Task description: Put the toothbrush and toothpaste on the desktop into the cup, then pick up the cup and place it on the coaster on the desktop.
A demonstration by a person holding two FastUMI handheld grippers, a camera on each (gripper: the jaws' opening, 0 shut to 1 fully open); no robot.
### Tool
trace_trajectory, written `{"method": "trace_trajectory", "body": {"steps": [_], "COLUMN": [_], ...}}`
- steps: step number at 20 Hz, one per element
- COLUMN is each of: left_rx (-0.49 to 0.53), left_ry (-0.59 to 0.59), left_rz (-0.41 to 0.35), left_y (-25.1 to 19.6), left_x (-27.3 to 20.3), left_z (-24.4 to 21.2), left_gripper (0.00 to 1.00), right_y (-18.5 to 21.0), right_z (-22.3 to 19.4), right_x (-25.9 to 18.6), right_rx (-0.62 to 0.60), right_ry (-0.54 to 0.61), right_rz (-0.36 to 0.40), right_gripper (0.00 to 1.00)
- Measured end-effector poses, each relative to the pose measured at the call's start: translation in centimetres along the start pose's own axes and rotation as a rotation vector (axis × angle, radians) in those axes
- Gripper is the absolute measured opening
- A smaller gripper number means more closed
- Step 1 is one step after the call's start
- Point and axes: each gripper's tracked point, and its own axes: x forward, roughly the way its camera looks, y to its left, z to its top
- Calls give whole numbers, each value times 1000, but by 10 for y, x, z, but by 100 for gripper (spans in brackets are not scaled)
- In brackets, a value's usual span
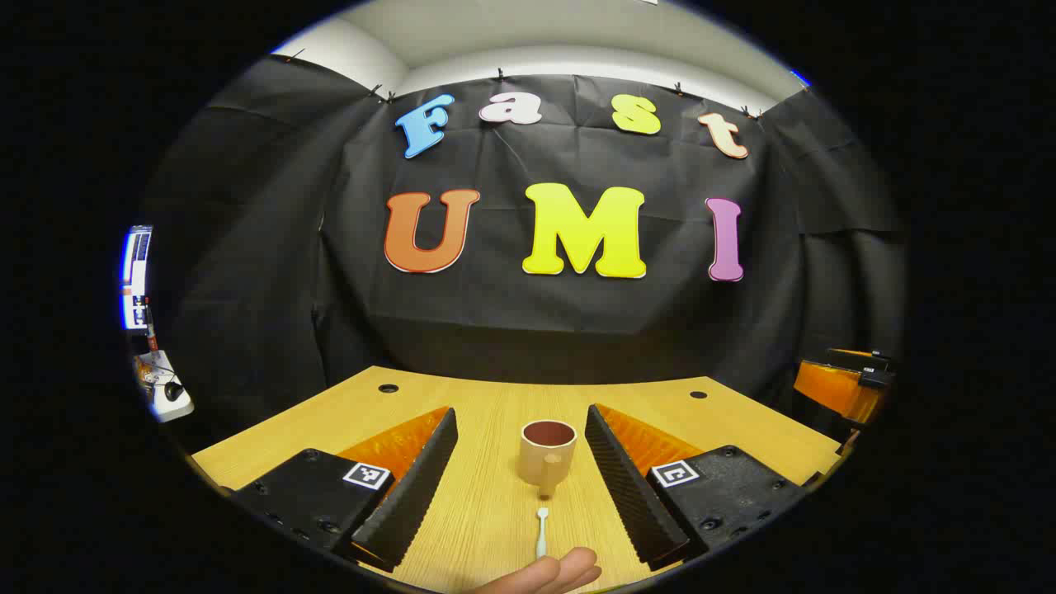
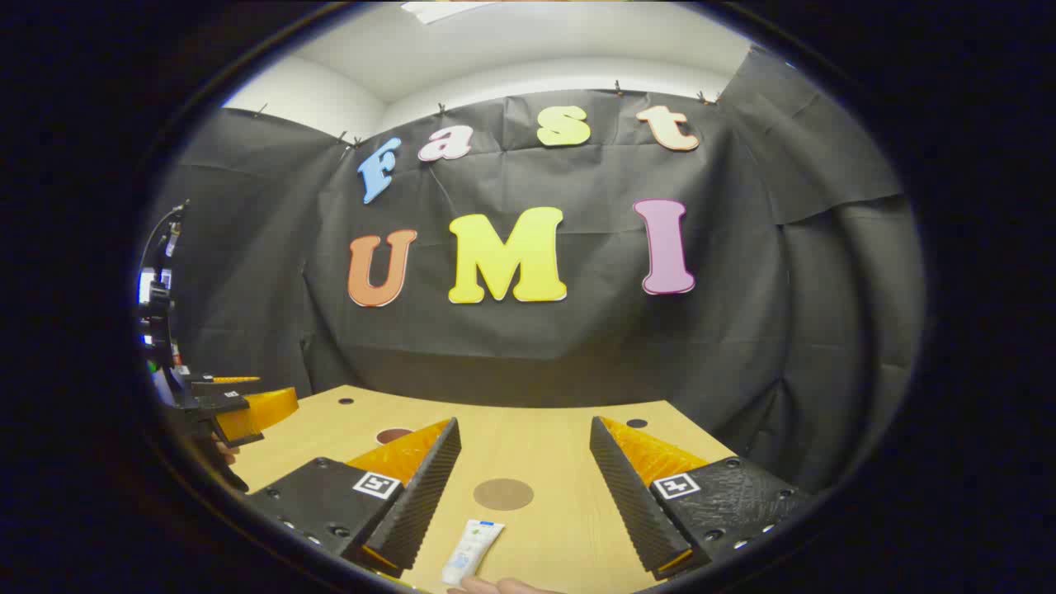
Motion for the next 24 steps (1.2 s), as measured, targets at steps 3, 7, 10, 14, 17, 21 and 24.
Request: {"method": "trace_trajectory", "body": {"steps": [3, 7, 10, 14, 17, 21, 24], "left_rx": [18, 36, 54, 67, 67, 62, 56], "left_ry": [10, 14, 3, 3, 4, 12, 19], "left_rz": [10, 3, -8, -25, -22, -3, -3], "left_y": [0, -8, -13, -19, -18, -13, -13], "left_x": [-1, -5, -8, -11, -10, -8, -7], "left_z": [-4, -2, 1, 0, -1, -4, -6], "left_gripper": [99, 99, 99, 99, 99, 99, 99], "right_y": [-7, -13, -19, -20, -18, -18, -19], "right_z": [-4, -11, -11, -13, -16, -15, -16], "right_x": [2, 3, 4, 5, 6, 7, 8], "right_rx": [6, 23, 12, -1, -5, -4, -8], "right_ry": [2, 22, 16, 14, 22, 22, 21], "right_rz": [-10, -16, -35, -41, -36, -35, -38], "right_gripper": [95, 95, 95, 95, 97, 95, 95]}}
